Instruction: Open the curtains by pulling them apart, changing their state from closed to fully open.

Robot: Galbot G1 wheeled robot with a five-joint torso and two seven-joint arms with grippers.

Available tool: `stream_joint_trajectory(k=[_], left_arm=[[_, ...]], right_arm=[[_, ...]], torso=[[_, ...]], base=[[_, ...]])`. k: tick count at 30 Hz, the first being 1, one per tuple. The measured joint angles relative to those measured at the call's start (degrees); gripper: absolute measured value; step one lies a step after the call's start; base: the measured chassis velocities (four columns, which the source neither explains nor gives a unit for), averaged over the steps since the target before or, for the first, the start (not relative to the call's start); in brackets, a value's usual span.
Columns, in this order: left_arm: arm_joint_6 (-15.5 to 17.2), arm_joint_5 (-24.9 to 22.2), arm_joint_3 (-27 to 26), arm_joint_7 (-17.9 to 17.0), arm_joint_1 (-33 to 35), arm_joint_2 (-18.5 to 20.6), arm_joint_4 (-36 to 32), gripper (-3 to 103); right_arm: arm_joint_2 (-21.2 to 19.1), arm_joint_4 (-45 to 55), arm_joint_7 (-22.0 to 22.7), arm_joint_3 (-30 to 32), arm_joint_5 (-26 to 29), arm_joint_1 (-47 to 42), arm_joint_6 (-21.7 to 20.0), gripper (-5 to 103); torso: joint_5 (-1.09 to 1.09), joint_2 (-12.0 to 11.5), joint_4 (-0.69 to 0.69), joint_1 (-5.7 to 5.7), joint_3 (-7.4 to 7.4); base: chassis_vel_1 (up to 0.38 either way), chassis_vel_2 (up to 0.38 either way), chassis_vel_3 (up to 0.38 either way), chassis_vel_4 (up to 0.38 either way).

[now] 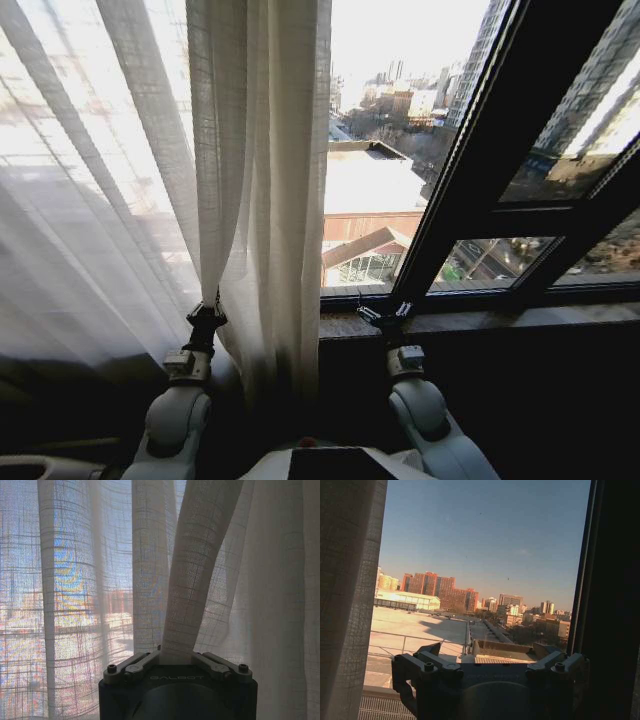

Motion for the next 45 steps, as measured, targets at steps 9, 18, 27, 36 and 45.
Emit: stream_joint_trajectory(k=[9, 18, 27, 36, 45], left_arm=[[-0.14, 0.09, 0.00, 0.01, 0.24, -0.27, -0.07, 0], [-0.16, 0.22, 0.12, 0.00, 0.24, -0.64, -0.25, 0], [0.01, 0.49, 0.42, -0.06, -0.20, -0.83, -0.10, 0], [0.51, 0.06, -2.04, -3.54, -0.25, -2.56, 0.17, 0], [0.36, -4.14, -14.10, -5.42, -0.10, -3.23, 0.70, 0]], right_arm=[[-0.47, 0.24, 0.25, -0.22, -0.63, -0.21, 0.02, 100], [-0.23, 0.13, 0.24, -0.52, -0.89, -0.38, 0.02, 100], [-0.30, -0.47, 0.24, -0.52, -0.78, 0.19, 0.04, 100], [-0.29, -0.86, 0.43, -1.31, 0.13, 0.69, 0.04, 100], [-0.80, -1.01, 0.43, -1.40, 0.38, 1.17, 0.04, 100]], torso=[[0.01, 0.00, 0.00, 0.01, 0.00], [0.00, 0.00, 0.00, 0.01, 0.00], [0.01, 0.00, 0.00, 0.01, 0.00], [0.01, 0.00, 0.00, 0.01, 0.00], [-0.01, 0.00, 0.01, 0.01, 0.00]], base=[[0.030, 0.036, -0.021, -0.028], [0.092, 0.084, -0.084, -0.080], [0.051, 0.053, -0.061, -0.059], [0.000, 0.000, 0.000, 0.000], [0.000, 0.000, 0.000, 0.000]])
